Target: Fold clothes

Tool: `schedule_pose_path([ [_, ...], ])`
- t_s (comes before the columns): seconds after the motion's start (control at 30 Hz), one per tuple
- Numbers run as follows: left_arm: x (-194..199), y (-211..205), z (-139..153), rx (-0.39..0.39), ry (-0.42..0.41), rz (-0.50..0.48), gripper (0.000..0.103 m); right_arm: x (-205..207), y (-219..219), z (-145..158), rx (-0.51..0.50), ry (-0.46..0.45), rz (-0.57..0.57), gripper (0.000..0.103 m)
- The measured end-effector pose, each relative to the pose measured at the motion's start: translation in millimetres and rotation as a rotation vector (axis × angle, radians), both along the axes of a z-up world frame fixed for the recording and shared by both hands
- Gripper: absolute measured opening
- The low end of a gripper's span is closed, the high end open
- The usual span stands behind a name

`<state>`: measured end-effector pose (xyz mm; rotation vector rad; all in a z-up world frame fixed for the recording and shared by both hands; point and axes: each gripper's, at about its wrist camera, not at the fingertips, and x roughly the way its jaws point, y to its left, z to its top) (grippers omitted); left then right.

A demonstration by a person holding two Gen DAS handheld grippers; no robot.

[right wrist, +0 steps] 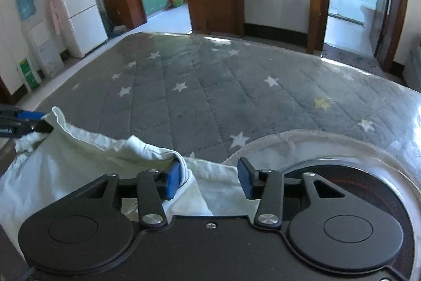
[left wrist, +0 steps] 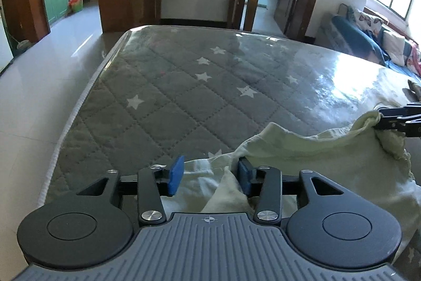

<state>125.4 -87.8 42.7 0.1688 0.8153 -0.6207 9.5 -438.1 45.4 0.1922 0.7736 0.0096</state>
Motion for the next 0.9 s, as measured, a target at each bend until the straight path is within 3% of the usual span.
schedule_pose_path([
  [0.1, 3, 0, 2, 0.000, 0.013, 0.008, 0.053, 6, -5, -1, 0.095, 0.054, 0.037, 0.058],
  [0.3, 0, -6, 2, 0.032, -0.015, 0.003, 0.053, 9, 18, 5, -0.083, 0.065, 0.122, 0.061],
  [0.47, 0, -11, 5, 0.041, -0.044, -0.006, 0.057, 21, 36, 3, -0.091, 0.051, 0.163, 0.066],
  [0.7, 19, -9, -6, 0.068, 0.008, 0.074, 0.057, 48, 37, -11, -0.096, 0.054, 0.059, 0.071],
  [0.9, 19, 2, -4, 0.035, 0.005, 0.112, 0.058, 35, 33, -2, -0.063, -0.014, 0.032, 0.071],
])
